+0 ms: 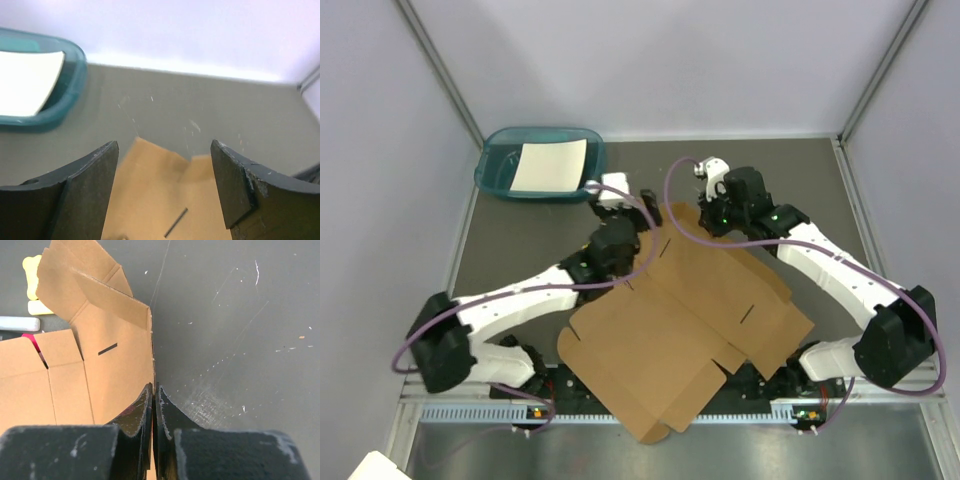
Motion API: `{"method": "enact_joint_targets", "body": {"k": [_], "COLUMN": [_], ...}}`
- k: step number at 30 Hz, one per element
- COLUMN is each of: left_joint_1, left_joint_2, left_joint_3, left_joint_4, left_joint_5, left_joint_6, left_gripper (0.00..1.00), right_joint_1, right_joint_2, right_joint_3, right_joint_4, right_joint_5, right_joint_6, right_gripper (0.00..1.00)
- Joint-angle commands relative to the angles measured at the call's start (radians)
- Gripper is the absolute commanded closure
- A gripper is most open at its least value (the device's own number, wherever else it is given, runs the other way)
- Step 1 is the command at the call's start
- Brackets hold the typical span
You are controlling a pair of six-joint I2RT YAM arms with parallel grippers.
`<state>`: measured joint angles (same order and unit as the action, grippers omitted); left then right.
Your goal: Fold the paper box
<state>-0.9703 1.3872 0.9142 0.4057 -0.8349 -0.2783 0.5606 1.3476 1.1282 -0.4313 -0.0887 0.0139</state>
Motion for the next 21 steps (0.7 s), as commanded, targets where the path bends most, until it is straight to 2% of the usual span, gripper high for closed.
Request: {"method": "enact_joint_targets", "body": {"k": [1,5,9,12,17,21], "left_joint_1": [0.042,0.158,0.275,0.297,0.298,0.298], "left_joint_2": [-0.195,-0.306,-0.327,-0.318,-0.289,-0.274], "left_joint_3": [-0.057,-0.152,-0.210,-0.232,-0.230,-0.238], "left_joint_4": [-0.065,-0.134,-0.157,-0.140,-0.127,-0.102], "left_joint_5": [-0.026,0.029,0.097,0.108,0.155,0.187], "left_joint_6": [-0.001,-0.080,-0.156,-0.157,-0.160,-0.171], "left_gripper": [0.21,0.25,0.27,0.27,0.27,0.27], "right_joint_1": [0.010,0.031,0.122,0.157,0.199,0.280], "right_joint_2": [-0.008,-0.037,-0.067,-0.070,-0.082,-0.074], "right_joint_3": [0.033,0.016,-0.010,-0.001,0.044,0.070], "right_joint_4": [-0.020,0.005,0.060,0.080,0.069,0.045], "right_joint_5": [0.023,0.069,0.283,0.377,0.437,0.536], "right_joint_6": [-0.064,-0.159,-0.317,-0.411,-0.546,-0.643], "right_gripper": [1.00,1.00,1.00,1.00,1.00,1.00]}}
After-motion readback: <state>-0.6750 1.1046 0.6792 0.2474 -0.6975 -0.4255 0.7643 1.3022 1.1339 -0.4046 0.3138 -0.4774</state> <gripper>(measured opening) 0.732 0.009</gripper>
